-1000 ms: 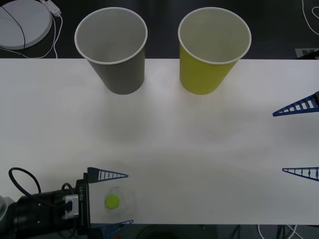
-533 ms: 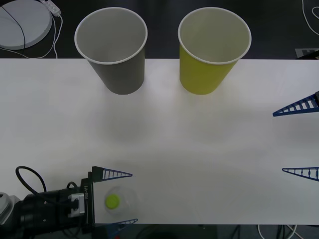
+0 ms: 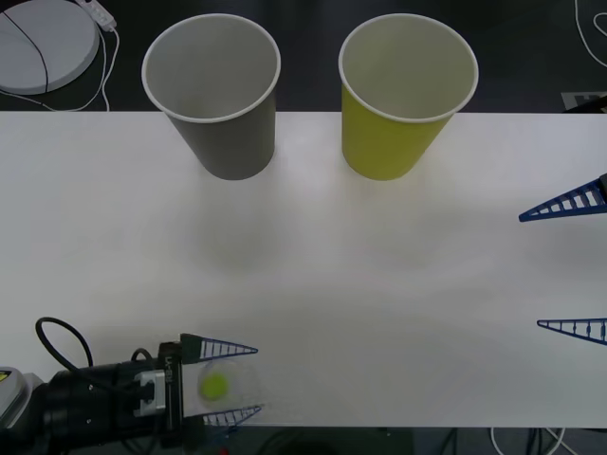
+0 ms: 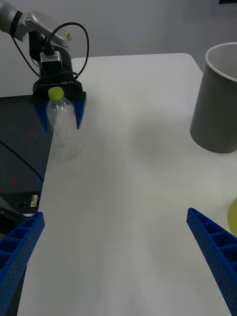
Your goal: Put the can into the green bin and the plastic bottle into the gray bin
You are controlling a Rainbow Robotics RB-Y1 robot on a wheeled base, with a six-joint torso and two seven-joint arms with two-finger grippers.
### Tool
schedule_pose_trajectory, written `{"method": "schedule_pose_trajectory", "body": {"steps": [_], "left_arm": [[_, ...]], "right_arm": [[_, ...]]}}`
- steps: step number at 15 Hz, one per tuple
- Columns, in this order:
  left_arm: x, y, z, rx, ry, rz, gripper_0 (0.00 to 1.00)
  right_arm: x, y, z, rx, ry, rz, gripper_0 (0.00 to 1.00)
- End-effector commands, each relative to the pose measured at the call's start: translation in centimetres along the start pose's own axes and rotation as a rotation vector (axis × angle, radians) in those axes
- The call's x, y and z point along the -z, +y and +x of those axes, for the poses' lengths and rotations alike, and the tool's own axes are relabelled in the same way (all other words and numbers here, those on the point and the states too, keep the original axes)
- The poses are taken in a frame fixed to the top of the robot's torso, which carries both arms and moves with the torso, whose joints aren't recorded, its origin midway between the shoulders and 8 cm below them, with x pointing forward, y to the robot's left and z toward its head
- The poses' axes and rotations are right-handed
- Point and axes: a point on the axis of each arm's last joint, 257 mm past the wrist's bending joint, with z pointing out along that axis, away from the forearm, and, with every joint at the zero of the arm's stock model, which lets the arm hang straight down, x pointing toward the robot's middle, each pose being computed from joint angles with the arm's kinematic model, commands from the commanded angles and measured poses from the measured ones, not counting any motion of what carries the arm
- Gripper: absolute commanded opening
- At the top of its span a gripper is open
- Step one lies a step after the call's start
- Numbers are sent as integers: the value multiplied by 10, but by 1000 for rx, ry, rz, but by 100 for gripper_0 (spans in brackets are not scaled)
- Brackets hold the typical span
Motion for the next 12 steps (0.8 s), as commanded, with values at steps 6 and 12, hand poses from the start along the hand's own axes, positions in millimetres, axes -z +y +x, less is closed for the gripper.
{"method": "schedule_pose_trajectory", "body": {"steps": [6, 12], "left_arm": [[-1, 2, -4, -3, -15, -6, 0], [1, 9, -20, -1, -39, -8, 0]], "right_arm": [[0, 0, 0, 0, 0, 0, 100], [0, 0, 0, 0, 0, 0, 100]]}}
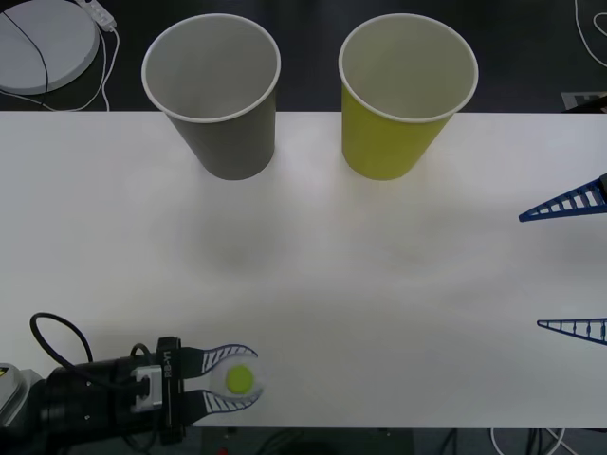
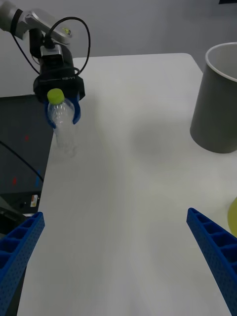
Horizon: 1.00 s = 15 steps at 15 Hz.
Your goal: Put the can into the green bin and the plastic bottle into the gray bin
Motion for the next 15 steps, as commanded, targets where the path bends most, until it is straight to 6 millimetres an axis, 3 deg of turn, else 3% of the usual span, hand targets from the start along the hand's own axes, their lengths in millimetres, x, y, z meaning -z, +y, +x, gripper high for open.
{"method": "schedule_pose_trajectory", "body": {"steps": [1, 8, 15], "left_arm": [[3, 6, -7, -1, -2, 0, 0], [17, 18, -19, -6, 38, -4, 0], [44, 28, -40, -7, 82, -27, 0]], "right_arm": [[0, 0, 0, 0, 0, 0, 100], [0, 0, 0, 0, 0, 0, 100], [0, 0, 0, 0, 0, 0, 100]]}}
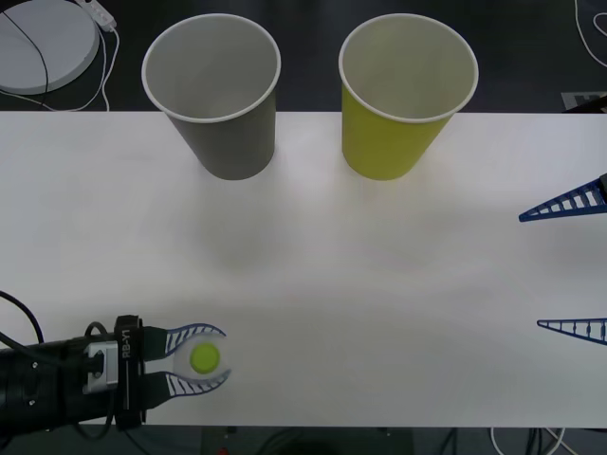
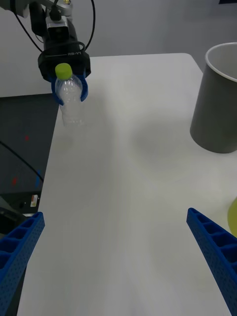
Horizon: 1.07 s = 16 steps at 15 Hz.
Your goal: Put the can into the green bin and the plastic bottle into the gray bin
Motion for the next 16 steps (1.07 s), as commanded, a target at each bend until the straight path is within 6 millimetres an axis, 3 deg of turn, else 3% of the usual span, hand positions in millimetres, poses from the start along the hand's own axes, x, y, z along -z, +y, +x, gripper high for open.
{"method": "schedule_pose_trajectory", "body": {"steps": [1, 9, 16], "left_arm": [[12, 5, -10, 2, 13, -10, 0], [33, 31, -20, 47, 22, -89, 0], [58, 83, -13, 80, 75, -268, 0]], "right_arm": [[0, 0, 0, 0, 0, 0, 100], [0, 0, 0, 0, 0, 0, 100], [0, 0, 0, 0, 0, 0, 100]]}}
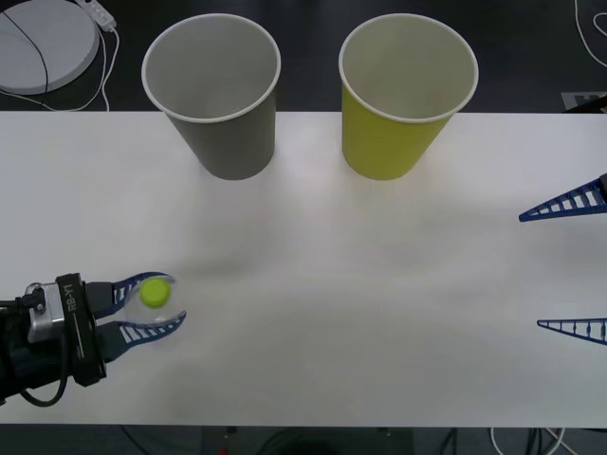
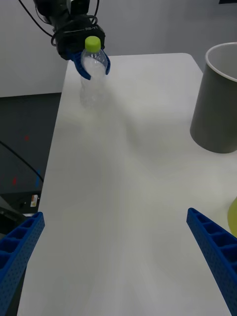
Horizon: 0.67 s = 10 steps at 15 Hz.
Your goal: Put the can into the green bin and the plastic bottle into the gray bin
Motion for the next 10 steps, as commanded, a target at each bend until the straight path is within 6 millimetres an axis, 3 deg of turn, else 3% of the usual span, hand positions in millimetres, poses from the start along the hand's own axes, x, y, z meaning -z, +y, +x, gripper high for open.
{"method": "schedule_pose_trajectory", "body": {"steps": [1, 10], "left_arm": [[6, 24, 3, 23, 20, -81, 0], [33, 74, 1, 65, 69, -209, 0]], "right_arm": [[0, 0, 0, 0, 0, 0, 100], [0, 0, 0, 0, 0, 0, 100]]}}
